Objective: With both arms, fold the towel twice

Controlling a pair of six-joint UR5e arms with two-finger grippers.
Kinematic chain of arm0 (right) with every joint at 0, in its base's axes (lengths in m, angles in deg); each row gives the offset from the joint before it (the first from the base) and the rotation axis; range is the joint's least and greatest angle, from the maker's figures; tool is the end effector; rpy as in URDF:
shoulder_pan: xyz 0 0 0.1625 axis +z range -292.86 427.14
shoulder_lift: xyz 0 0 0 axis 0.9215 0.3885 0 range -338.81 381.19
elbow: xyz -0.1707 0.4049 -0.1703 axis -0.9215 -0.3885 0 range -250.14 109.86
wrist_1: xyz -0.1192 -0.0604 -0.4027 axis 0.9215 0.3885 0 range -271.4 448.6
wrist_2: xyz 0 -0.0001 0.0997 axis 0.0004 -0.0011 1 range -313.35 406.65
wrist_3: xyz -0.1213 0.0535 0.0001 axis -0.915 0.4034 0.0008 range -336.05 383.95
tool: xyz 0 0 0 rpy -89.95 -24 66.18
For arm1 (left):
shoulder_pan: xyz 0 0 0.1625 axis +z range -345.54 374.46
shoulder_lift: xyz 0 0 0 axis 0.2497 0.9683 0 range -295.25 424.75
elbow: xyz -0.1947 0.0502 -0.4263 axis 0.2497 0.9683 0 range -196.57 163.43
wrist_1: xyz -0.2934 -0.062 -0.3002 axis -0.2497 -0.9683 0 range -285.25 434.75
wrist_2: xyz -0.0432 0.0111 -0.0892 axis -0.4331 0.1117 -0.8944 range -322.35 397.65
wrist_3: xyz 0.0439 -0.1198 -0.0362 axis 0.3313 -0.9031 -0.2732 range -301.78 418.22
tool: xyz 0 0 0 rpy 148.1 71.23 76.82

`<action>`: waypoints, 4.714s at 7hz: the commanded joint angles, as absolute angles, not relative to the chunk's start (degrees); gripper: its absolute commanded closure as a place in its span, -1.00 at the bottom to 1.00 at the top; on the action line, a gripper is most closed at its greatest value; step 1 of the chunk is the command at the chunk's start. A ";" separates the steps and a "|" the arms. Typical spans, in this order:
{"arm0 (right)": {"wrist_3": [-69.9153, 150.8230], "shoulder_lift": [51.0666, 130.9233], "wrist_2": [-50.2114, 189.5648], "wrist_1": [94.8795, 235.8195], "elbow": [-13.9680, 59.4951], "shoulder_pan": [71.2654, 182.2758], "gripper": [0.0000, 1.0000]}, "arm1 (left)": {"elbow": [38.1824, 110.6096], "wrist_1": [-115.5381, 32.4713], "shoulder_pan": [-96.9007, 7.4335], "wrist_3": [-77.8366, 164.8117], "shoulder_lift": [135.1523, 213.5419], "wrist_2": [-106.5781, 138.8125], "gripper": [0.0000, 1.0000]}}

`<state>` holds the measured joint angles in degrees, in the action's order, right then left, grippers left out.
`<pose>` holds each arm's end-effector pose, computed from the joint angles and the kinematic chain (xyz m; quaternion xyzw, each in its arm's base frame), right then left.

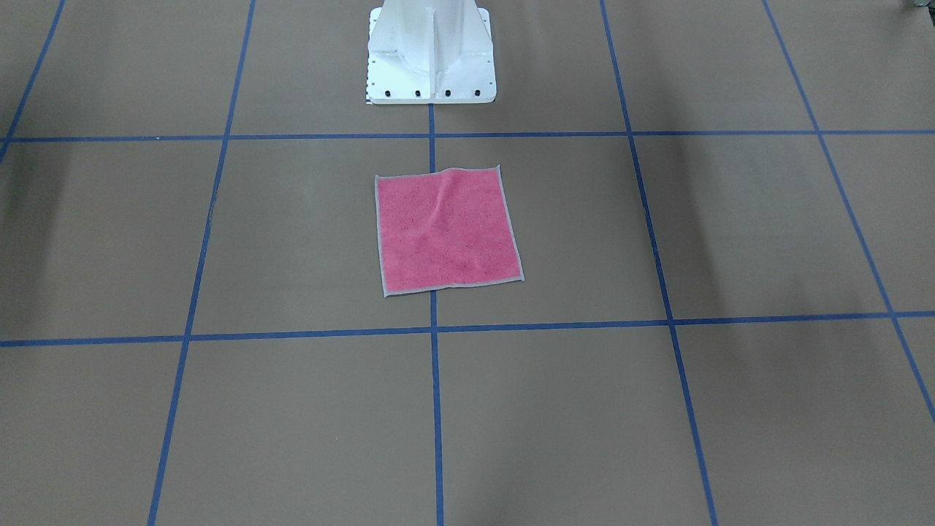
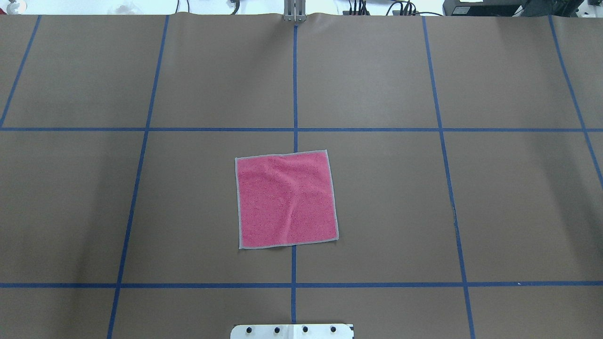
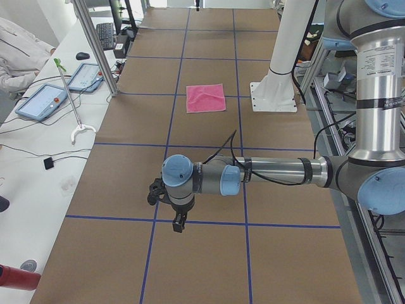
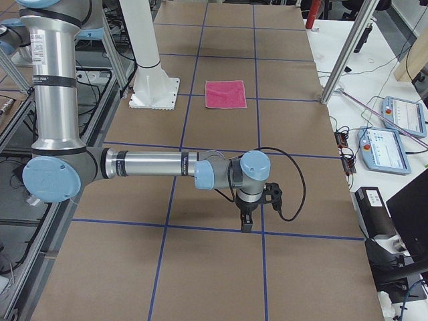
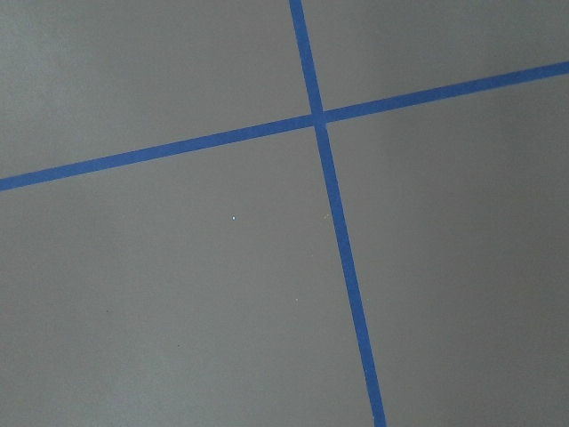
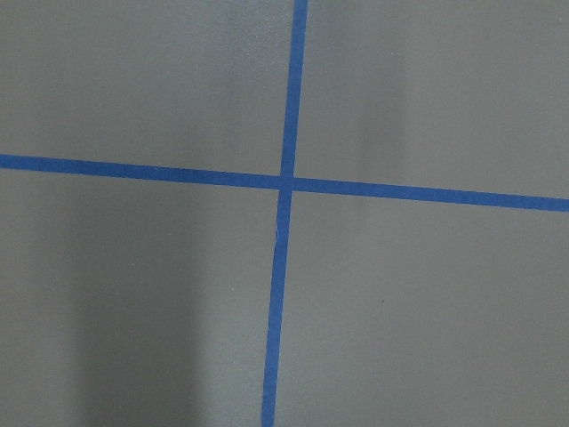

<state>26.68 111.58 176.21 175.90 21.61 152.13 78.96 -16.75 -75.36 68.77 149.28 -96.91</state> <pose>0.0045 -0.5085 0.7191 0.0104 -0.3396 -0.0307 0.9400 -0.0389 -0.4603 0.7230 0.0468 0.3764 0.0917 0.9207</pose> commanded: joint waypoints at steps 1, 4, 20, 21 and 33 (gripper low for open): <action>26.68 111.54 176.12 175.88 21.70 152.13 -1.00 | 79.66 -16.75 -75.36 68.76 149.30 -96.91 -1.00; 26.68 111.45 175.86 175.79 23.90 152.13 -1.00 | 80.55 -16.75 -75.36 68.68 149.30 -96.91 -1.00; 80.67 108.81 172.71 148.63 38.11 130.89 -1.00 | 90.18 -54.45 -46.94 2.79 158.71 -92.82 -1.00; 87.26 108.99 172.08 148.63 40.92 128.95 -0.99 | 93.69 -54.45 -39.84 -8.81 158.97 -87.56 -1.00; 136.28 105.21 132.26 148.72 51.32 91.31 -0.92 | 91.37 -48.56 1.63 -51.64 171.98 -48.39 -0.51</action>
<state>136.10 105.29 132.82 148.71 51.35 91.71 92.64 -48.69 1.18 -50.59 171.41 -48.81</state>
